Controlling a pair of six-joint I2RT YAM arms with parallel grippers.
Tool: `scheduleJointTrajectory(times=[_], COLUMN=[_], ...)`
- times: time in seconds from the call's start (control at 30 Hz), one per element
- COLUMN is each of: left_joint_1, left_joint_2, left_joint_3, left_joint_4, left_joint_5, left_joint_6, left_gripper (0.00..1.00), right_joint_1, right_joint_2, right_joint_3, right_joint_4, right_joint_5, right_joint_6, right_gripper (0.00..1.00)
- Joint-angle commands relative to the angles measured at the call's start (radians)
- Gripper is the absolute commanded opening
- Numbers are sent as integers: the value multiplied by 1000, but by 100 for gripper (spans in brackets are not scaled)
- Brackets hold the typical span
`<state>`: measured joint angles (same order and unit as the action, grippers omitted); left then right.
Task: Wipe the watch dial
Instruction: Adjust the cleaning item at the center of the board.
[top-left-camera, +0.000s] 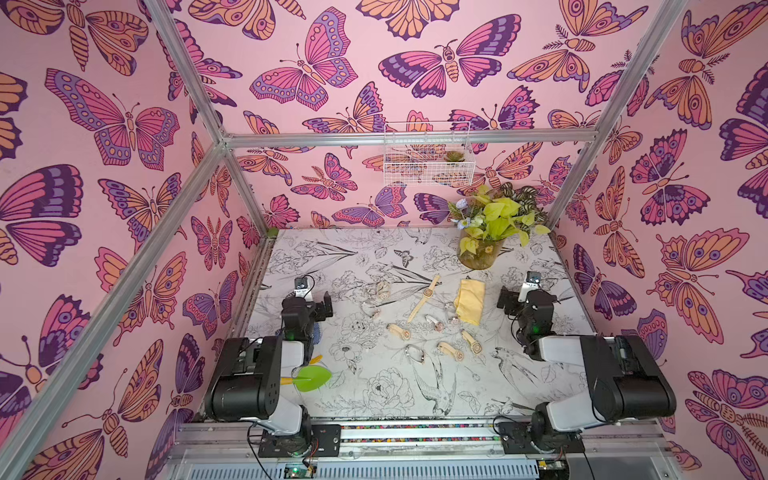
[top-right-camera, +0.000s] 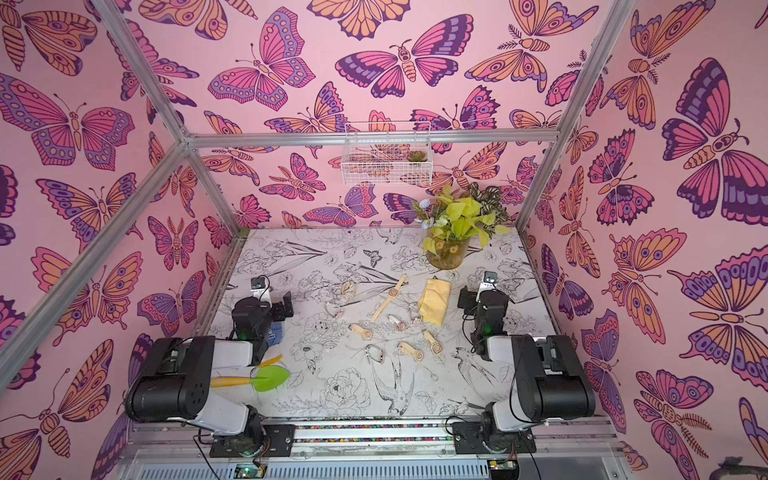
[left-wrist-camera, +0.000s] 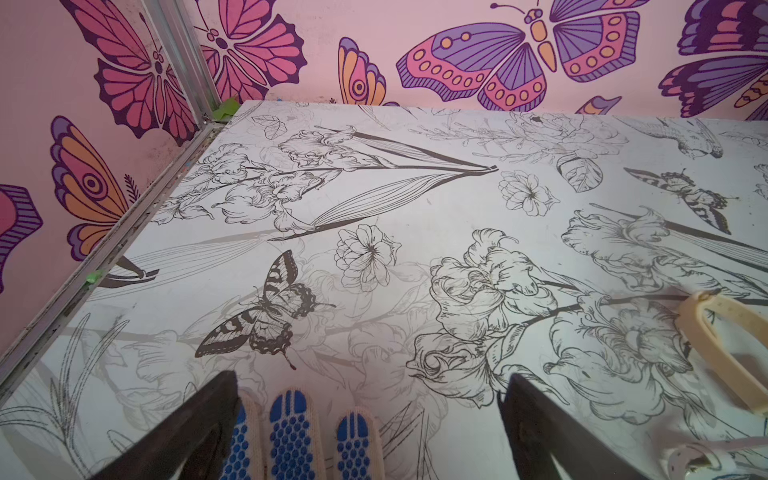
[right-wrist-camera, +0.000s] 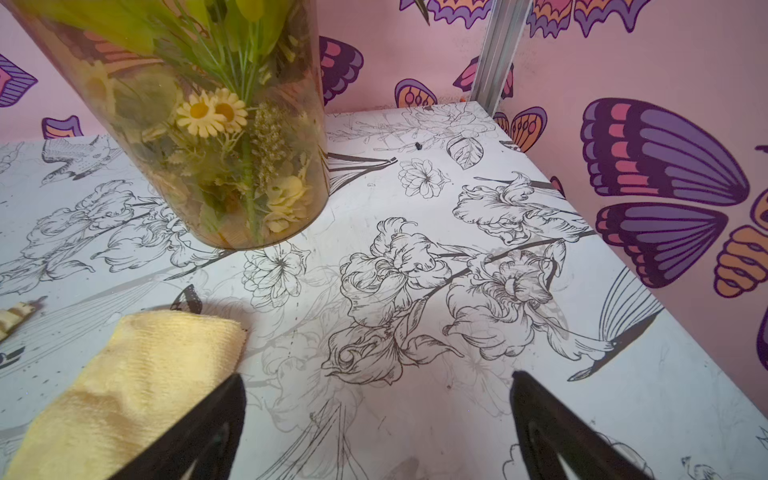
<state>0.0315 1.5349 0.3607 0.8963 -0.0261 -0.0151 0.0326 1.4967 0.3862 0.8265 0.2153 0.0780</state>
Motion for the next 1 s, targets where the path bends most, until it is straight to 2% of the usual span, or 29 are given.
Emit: scheduleJointTrajectory(times=[0.0, 0.77, 0.97], left_joint_1=[-7, -7, -8], left_joint_2=[5, 5, -28], left_joint_3=[11, 7, 31], left_joint_4=[-5, 5, -61], left_joint_5=[5, 6, 8], left_joint_6=[7, 8, 10], left_gripper=[100, 100, 100], right_joint_1=[-4, -6, -4], right_joint_2=[7, 2, -25], right_joint_3=[0, 0, 36], right_joint_4=[10, 8, -77], right_joint_5=[-10, 2, -45], right_joint_6=[-4, 3, -21], right_gripper=[99, 99, 99])
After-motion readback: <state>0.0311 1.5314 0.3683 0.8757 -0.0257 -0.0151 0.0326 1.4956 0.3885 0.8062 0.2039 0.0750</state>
